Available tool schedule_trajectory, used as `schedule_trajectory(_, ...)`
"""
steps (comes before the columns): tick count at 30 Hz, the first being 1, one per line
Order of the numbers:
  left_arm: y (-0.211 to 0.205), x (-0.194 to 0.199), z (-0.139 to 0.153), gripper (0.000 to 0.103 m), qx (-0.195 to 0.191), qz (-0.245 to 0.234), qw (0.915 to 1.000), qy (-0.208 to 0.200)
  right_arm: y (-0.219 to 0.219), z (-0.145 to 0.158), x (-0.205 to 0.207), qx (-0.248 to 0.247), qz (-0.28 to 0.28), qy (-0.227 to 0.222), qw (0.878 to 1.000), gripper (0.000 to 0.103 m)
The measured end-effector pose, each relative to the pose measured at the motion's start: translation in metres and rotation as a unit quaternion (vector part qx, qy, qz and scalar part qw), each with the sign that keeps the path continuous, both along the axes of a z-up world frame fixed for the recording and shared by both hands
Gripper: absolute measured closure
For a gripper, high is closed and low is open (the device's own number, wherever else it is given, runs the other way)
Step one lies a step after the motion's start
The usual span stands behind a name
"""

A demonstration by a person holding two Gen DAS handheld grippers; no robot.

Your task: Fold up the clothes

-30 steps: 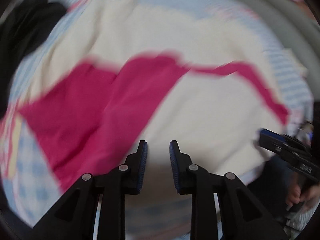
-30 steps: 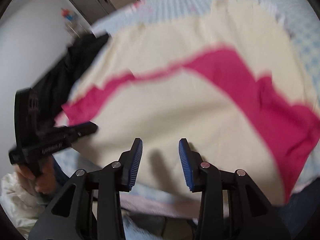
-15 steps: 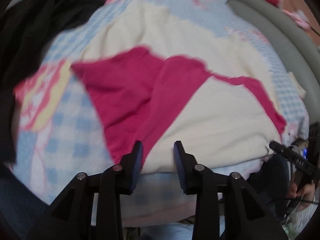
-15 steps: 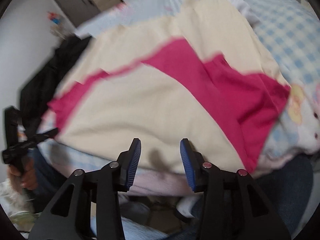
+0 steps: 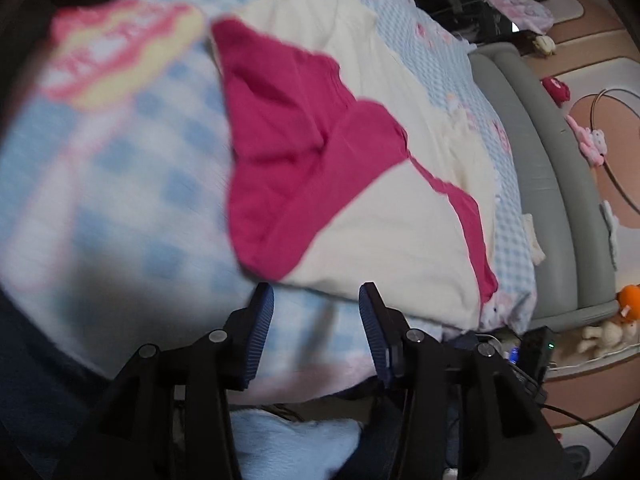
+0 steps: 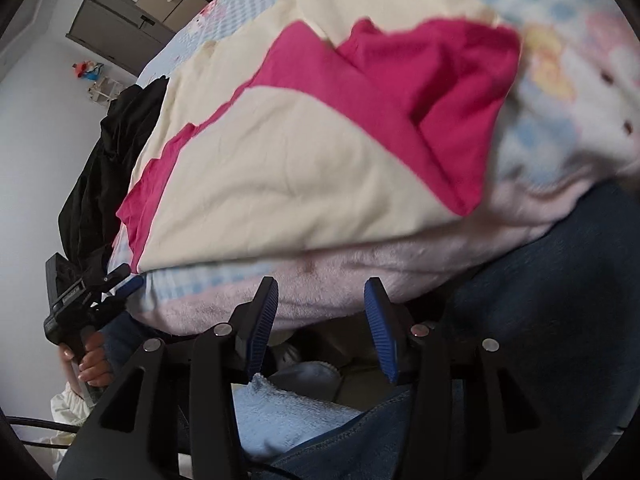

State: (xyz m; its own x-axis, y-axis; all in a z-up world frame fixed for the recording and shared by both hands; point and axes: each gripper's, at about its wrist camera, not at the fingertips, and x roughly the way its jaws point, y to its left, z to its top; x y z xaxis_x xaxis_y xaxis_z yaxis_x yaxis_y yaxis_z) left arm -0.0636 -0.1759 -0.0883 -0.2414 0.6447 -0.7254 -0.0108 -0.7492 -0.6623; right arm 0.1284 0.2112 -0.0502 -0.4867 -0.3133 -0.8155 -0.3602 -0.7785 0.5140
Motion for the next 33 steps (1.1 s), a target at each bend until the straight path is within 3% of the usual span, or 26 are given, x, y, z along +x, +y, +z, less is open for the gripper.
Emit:
schedule_trajectory(3, 0.0, -0.006, -0.007, 0.056, 0.015, 0.01, 0.9998, -0.01, 0.006, -0.005, 0.001, -0.015, -0.032, 0.01, 0.999, 0.057)
schedule_trajectory(11, 0.009, -0.02, -0.006, 0.058, 0.066, 0.044, 0.9961, 0.036, 0.015, 0.015, 0.007, -0.012, -0.102, 0.086, 0.991, 0.057)
schedule_trajectory(13, 0.006, -0.018, -0.005, 0.058, 0.06, 0.047, 0.9958, 0.052, 0.014, 0.013, 0.006, -0.014, -0.113, 0.089, 0.99, 0.057)
schedule_trajectory(17, 0.011, -0.019, -0.02, 0.06, 0.042, 0.042, 0.9975, 0.039, 0.015, 0.006, 0.007, -0.006, -0.136, 0.088, 0.987, 0.056)
schedule_trajectory(21, 0.011, -0.018, -0.008, 0.065, 0.045, 0.043, 0.9955, 0.072, 0.019, 0.002, 0.016, 0.002, -0.169, 0.086, 0.982, 0.056)
schedule_trajectory(23, 0.005, -0.018, -0.004, 0.067, 0.028, 0.058, 0.9946, 0.082, 0.021, 0.0, 0.02, 0.006, -0.185, 0.085, 0.979, 0.056)
schedule_trajectory(28, -0.003, -0.021, -0.007, 0.071, -0.007, 0.069, 0.9951, 0.071, 0.026, 0.003, 0.027, 0.049, -0.196, 0.043, 0.978, 0.055)
schedule_trajectory(31, -0.003, -0.02, -0.009, 0.069, 0.009, 0.066, 0.9955, 0.068, 0.021, 0.009, 0.03, 0.054, -0.19, 0.059, 0.979, 0.061)
schedule_trajectory(33, -0.001, -0.022, -0.016, 0.059, 0.039, 0.056, 0.9963, 0.052, 0.017, 0.007, 0.027, 0.032, -0.181, 0.084, 0.979, 0.058)
